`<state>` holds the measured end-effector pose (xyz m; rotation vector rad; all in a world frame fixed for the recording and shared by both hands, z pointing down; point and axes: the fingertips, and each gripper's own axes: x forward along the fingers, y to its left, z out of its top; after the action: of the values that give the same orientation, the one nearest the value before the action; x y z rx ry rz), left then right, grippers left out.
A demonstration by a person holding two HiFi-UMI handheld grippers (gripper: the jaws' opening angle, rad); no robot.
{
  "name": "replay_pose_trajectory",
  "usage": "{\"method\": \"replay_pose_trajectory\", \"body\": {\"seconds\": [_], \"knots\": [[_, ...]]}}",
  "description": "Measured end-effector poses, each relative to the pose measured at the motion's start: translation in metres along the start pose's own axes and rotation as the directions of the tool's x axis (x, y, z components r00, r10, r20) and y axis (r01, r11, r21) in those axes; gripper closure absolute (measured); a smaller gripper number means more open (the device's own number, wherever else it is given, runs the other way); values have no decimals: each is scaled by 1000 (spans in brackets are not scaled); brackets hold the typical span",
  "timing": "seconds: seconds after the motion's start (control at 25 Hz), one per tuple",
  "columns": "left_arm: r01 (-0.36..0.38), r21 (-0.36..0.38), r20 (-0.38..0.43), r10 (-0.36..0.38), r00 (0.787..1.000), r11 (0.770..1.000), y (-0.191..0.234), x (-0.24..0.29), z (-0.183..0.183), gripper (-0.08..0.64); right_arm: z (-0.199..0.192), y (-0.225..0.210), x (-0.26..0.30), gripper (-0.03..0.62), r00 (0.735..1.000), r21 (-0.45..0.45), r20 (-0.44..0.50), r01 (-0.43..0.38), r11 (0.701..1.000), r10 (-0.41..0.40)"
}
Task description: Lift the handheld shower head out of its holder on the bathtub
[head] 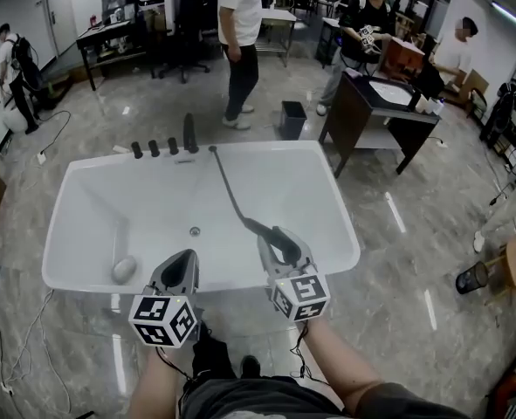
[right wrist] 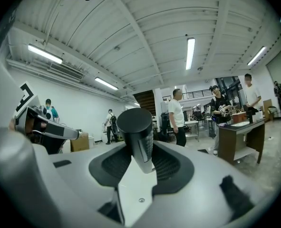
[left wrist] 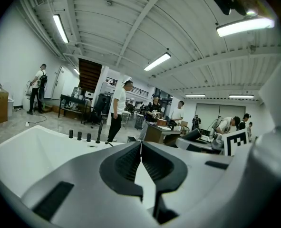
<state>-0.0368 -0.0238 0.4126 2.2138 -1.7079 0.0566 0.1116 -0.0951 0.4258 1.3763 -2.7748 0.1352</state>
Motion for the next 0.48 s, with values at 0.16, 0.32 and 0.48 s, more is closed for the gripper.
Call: {"method": "replay_pose_trajectory", "body": {"seconds": [0.16, 0.32, 0.48], "knots": [[-16, -5, 8, 16, 1000, 1000, 3, -2, 0, 545, -1, 2, 0, 453, 1000, -4, -5, -5, 1000, 5], [-17, 2, 2, 17, 1000, 1000, 3, 1, -1, 545, -4, 0, 1, 453, 1000, -4, -12, -3, 1000, 3], [-16, 3, -1, 16, 1000, 1000, 4, 5, -1, 545, -5, -2, 3, 453, 1000, -12, -18, 1, 1000, -1]]}}
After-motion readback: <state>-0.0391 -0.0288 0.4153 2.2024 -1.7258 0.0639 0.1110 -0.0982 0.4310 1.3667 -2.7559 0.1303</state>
